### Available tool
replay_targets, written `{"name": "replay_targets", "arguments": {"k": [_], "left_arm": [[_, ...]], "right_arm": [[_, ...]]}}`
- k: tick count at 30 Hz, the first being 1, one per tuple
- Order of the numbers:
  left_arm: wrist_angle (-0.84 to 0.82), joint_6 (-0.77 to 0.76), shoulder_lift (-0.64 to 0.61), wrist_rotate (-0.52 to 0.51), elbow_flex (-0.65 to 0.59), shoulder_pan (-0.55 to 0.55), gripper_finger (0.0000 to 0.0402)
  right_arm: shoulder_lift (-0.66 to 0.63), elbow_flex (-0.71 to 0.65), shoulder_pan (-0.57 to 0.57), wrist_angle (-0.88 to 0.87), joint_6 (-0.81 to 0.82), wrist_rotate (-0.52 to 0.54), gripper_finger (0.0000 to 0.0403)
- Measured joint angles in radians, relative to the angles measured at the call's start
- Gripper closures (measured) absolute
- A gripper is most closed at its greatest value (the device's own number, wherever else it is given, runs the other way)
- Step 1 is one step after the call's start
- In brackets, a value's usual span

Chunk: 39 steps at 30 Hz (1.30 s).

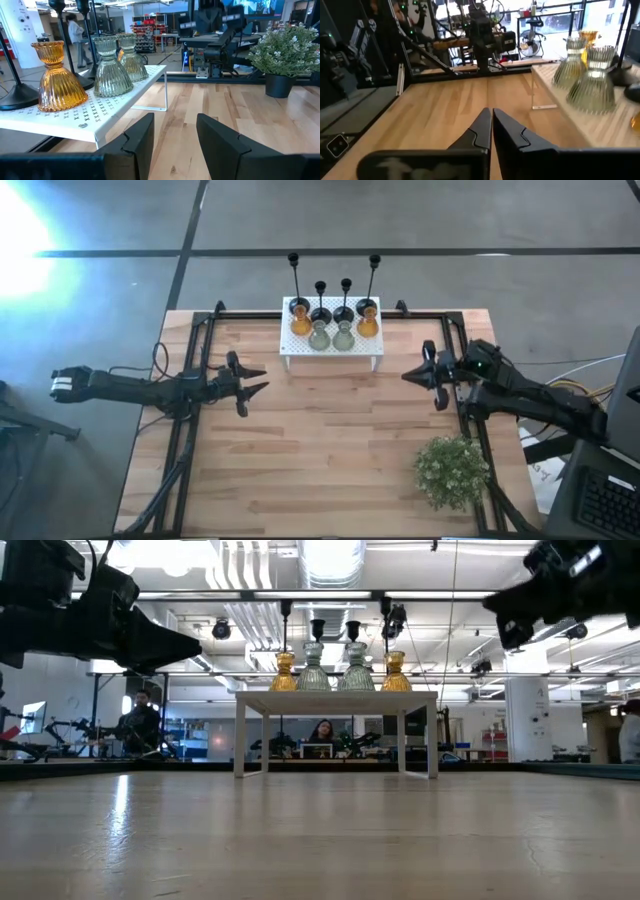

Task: Pick & Place candle stick holders
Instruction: Return to Home Position

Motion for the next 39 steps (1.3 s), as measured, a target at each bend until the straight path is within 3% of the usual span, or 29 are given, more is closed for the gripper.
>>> {"name": "replay_targets", "arguments": {"k": [8,14,18,39], "left_arm": [[0.000,0.000,0.000,0.000,0.000,0.000,0.0248],[-0.003,0.000,0.000,0.000,0.000,0.000,0.0248],[-0.011,0.000,0.001,0.000,0.000,0.000,0.0248],[-0.040,0.000,0.003,0.000,0.000,0.000,0.0248]], "right_arm": [[-0.230,-0.315,0.000,0.289,0.117,-0.022,0.0394],[-0.420,-0.316,0.023,0.157,0.064,-0.019,0.0394],[-0.418,-0.317,0.047,0.158,0.023,0.032,0.0394],[-0.373,-0.317,0.078,0.080,-0.098,0.056,0.0394]]}}
